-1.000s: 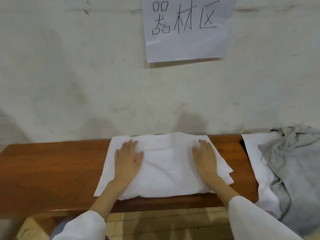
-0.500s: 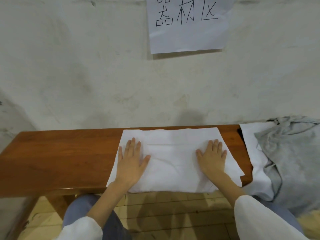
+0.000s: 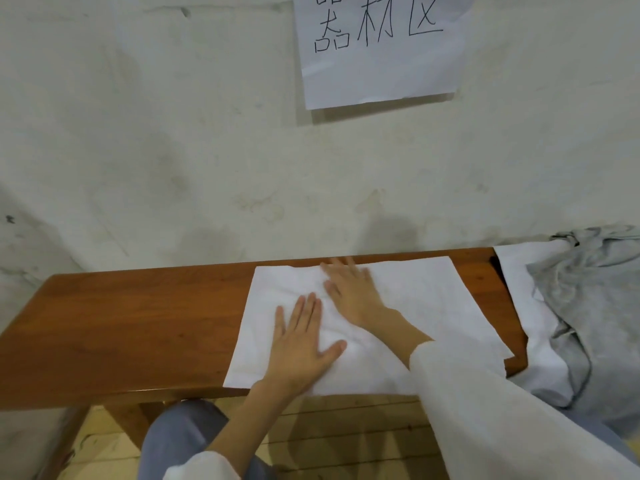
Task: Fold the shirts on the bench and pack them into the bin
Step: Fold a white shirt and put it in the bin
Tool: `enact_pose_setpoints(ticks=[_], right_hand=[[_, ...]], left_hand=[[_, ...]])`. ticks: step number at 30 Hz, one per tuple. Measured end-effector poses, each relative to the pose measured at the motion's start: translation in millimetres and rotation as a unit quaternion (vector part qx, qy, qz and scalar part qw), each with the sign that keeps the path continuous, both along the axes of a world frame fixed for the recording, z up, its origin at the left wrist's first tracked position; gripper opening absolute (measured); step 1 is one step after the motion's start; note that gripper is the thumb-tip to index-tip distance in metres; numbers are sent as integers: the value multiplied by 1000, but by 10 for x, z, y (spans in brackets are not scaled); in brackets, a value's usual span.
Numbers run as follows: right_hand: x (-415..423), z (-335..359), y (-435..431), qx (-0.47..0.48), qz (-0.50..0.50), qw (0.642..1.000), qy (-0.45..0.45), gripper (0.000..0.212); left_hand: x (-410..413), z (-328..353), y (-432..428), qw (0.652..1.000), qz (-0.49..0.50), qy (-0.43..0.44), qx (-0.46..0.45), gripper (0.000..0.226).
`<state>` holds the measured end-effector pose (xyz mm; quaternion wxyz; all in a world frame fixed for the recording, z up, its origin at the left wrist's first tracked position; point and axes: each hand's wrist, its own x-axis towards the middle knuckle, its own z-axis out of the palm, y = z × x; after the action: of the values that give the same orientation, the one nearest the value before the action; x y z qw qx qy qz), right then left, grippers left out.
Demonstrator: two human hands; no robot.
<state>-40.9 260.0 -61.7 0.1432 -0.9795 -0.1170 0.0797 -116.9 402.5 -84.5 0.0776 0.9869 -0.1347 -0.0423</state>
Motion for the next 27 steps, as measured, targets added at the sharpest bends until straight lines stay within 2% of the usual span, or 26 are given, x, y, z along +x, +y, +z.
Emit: enact_pose_setpoints(ticks=[2,6,8,10,12,14,16,18,20,23,25,27], right_hand=[[77,-67,138,-51,58,996,31,52],[183,-209,117,-107,35,994,10,76],[230,-199,127,-97,27,995,9,66],[228,-113,133,-24,2,1000,17,59],[83,-26,70,55,-78,995,-19,57],[-209,24,-58,68,-202,975,-60,58],[-532,8,-166,43,-300,953,-19,63],[-753,-105,-232,25,-333,942,27,71],[-848,-234,-260,-3,-317,948,7,81],[-801,-335,-285,-50,-266,962,-14,112],[-671,-326,-375,-66,-203,977,-2,116],[-514,-244,-549,-69,-88,994,11,111]], left_hand=[[7,-52,-18,1000,12,-1,-3,94],[20,-153,4,999,52,2,2,100],[37,-152,-19,998,60,3,8,101],[33,-103,-54,998,67,12,18,101],[103,-21,-74,996,83,4,15,91],[285,14,-118,997,62,-50,-10,79],[537,22,-190,996,-25,-81,-16,74],[749,4,-279,991,-117,-67,4,77],[823,-3,-352,990,-138,-19,14,85],[772,-7,-386,996,-80,4,31,89],[648,-10,-358,999,-7,18,27,77],[485,8,-308,996,72,54,14,62]])
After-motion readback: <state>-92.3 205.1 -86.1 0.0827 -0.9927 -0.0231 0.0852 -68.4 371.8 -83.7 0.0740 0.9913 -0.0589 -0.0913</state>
